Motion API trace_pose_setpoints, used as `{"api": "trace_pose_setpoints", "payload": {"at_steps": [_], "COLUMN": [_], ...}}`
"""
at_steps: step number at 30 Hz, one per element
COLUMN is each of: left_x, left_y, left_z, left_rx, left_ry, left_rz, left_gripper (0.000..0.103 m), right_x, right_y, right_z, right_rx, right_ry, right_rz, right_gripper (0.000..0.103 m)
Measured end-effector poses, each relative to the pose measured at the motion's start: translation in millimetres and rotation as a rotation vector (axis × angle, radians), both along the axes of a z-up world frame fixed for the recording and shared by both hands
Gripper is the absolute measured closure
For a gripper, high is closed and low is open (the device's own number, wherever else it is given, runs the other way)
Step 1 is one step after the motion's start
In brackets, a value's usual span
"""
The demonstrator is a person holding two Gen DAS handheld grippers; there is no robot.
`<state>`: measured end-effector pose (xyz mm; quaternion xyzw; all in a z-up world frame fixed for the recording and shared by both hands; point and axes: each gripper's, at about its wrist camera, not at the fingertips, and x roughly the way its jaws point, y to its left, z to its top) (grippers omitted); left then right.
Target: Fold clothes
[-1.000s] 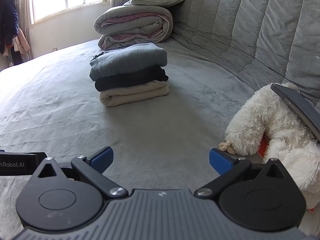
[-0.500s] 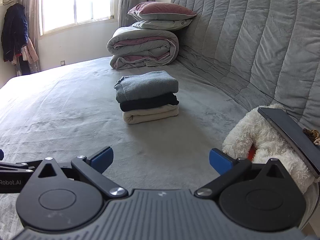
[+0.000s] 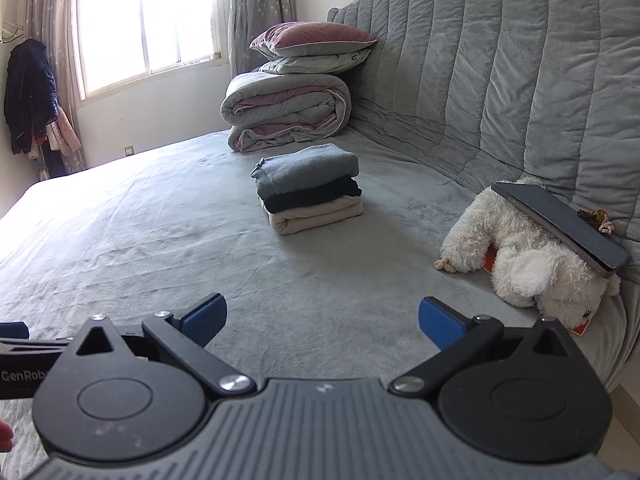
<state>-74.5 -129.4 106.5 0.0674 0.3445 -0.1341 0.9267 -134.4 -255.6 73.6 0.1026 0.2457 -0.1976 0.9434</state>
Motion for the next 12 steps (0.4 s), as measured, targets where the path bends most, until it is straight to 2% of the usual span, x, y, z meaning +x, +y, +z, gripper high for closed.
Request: {"api": "trace_pose_setpoints", "payload": {"at_steps": [12], "left_x": [-1], "left_y": [15], "left_z": [-12], "left_rx": [-0.010], "left_ry": [0.018], "left_rz": [0.040], "left_gripper": [0.001], "right_x": [1], "right_y": [20], "right_z": [-13], "right_rx": [-0.003], "right_ry": [0.016], "right_rz": [0.019], "right_gripper": [0.000]}}
